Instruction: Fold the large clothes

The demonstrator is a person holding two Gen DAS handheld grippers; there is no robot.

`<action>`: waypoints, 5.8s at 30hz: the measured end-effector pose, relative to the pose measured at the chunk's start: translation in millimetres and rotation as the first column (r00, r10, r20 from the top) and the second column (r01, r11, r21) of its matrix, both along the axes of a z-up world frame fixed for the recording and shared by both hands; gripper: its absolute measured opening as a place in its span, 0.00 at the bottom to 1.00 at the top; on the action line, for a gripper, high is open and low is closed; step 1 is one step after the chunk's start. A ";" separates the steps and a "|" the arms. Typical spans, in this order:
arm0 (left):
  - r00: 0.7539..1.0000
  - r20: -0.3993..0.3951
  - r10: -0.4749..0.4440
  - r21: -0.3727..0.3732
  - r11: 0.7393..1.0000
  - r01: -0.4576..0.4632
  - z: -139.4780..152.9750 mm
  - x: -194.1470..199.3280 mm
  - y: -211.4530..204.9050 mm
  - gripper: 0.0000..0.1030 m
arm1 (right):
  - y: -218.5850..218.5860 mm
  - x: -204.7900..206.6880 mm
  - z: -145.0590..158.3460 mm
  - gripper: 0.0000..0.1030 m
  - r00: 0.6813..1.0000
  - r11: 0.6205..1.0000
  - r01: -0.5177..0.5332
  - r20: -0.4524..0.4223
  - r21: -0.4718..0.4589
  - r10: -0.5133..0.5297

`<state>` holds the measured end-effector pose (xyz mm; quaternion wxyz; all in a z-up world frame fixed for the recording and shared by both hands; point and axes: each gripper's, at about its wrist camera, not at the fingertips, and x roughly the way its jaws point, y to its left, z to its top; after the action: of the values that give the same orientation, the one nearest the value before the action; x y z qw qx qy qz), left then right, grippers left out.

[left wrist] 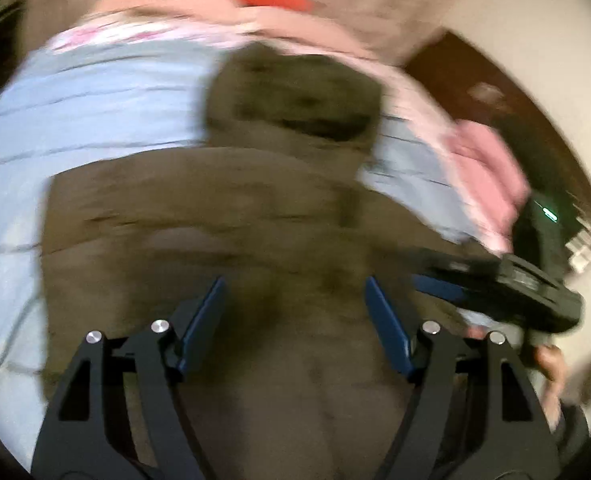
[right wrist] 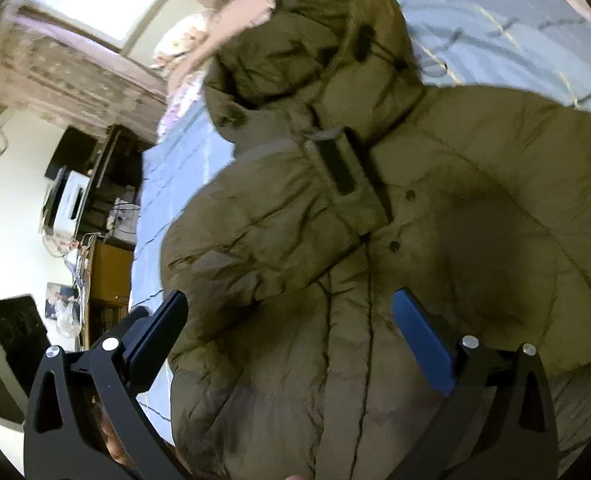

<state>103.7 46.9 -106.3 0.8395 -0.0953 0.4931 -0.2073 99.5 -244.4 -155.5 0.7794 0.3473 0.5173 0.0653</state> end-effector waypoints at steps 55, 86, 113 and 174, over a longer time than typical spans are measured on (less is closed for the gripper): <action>0.967 -0.185 0.172 0.535 0.844 -0.048 -103.7 35.0 49.1 0.84 | 89.4 15.9 -69.2 0.43 0.910 0.904 -0.399 -0.187 -0.151 0.371; 0.935 -0.209 0.288 0.516 0.844 -0.144 -114.8 51.0 64.8 0.93 | 58.0 89.5 -87.0 0.45 0.984 0.885 -0.177 -0.076 -0.430 0.160; 0.917 -0.217 0.334 0.416 0.882 -0.223 -75.0 47.8 43.1 0.92 | -431.7 -201.0 -105.4 0.96 0.445 0.504 0.863 -0.448 -0.015 -0.775; 0.885 -0.462 -0.058 -0.010 0.998 0.060 -103.3 43.0 -28.4 0.12 | -168.2 -34.4 6.7 0.84 0.962 0.971 0.227 -0.174 0.074 -0.211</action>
<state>146.8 18.5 -209.5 0.6918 -0.1249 0.6816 -0.2030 65.1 -412.7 -148.8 0.7193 0.4425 0.5349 -0.0264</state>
